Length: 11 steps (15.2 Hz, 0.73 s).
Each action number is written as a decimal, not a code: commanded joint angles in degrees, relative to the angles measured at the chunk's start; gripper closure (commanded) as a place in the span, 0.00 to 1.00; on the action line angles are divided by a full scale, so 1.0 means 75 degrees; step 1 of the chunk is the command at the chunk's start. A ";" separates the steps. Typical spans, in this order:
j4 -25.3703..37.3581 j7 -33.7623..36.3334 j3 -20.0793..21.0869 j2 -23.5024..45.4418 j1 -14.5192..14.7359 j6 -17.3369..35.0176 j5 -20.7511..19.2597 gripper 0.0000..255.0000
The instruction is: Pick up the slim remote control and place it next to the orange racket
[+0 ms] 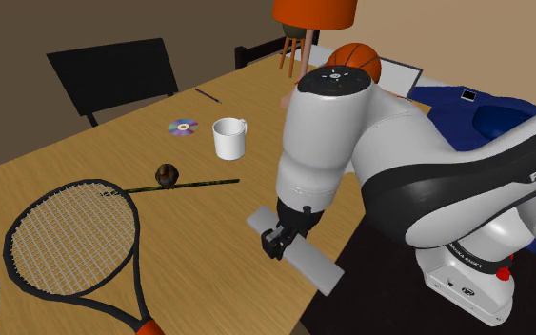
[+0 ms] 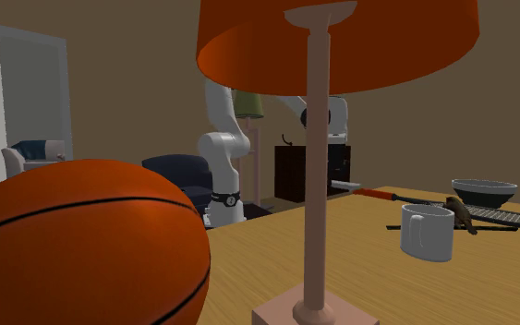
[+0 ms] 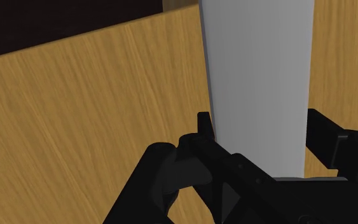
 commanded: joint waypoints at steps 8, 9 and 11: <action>-0.0317 0.0394 0.0153 0.0879 -0.0132 0.1115 -0.0541 1.00; -0.0340 0.0458 0.0163 0.0990 -0.0147 0.1235 -0.0630 1.00; -0.0379 0.0600 0.0173 0.1219 -0.0174 0.1473 -0.0828 1.00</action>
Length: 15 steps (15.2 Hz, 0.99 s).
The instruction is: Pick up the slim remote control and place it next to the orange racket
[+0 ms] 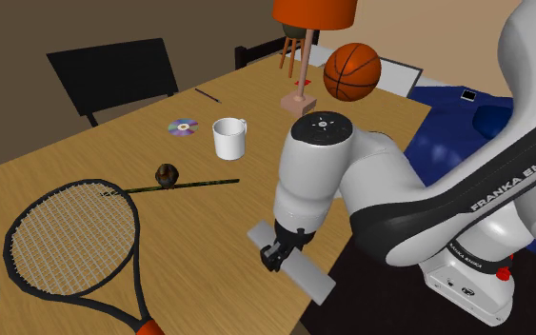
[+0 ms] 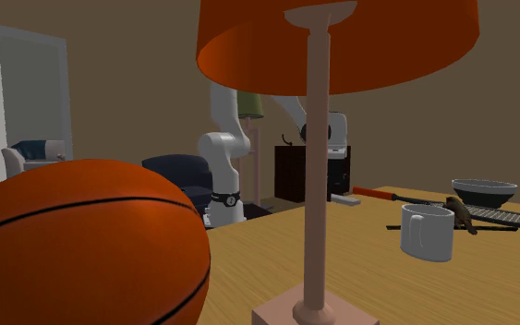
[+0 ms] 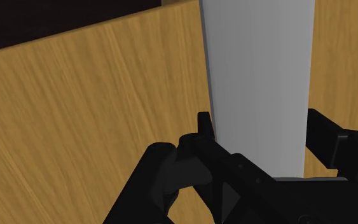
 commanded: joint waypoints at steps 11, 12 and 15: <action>-0.0054 0.0211 0.0001 0.0323 -0.0027 0.0338 -0.0295 0.00; -0.0054 0.0211 0.0001 0.0323 -0.0027 0.0338 -0.0295 0.00; -0.0054 0.0210 0.0001 0.0323 -0.0028 0.0338 -0.0295 0.00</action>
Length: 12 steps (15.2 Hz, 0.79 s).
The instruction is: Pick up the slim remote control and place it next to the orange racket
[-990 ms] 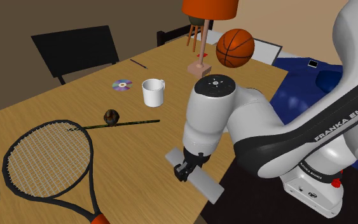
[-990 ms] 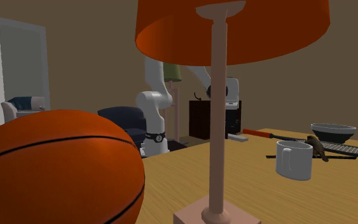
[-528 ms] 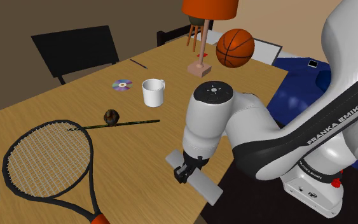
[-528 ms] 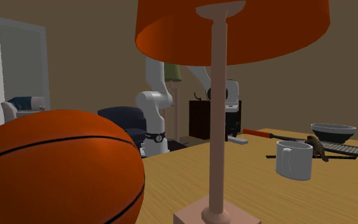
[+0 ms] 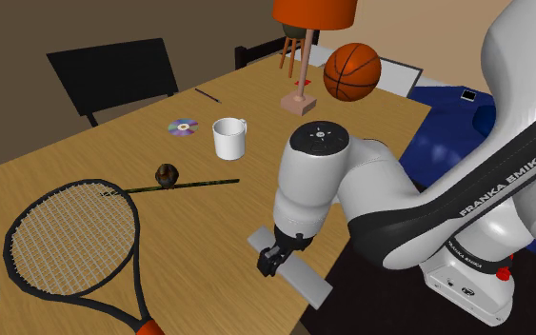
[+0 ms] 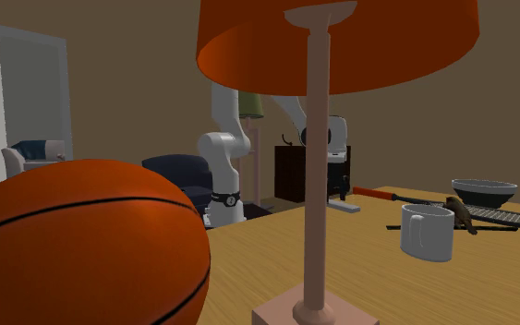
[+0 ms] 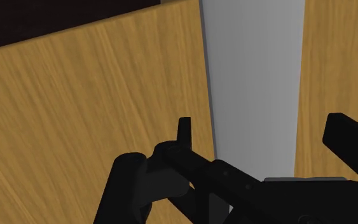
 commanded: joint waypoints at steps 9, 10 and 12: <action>0.0208 -0.0616 -0.0063 -0.1058 0.0097 -0.1135 0.0840 0.00; 0.0208 -0.0616 -0.0063 -0.1058 0.0097 -0.1135 0.0840 0.00; 0.0208 -0.0616 -0.0063 -0.1058 0.0097 -0.1135 0.0840 0.00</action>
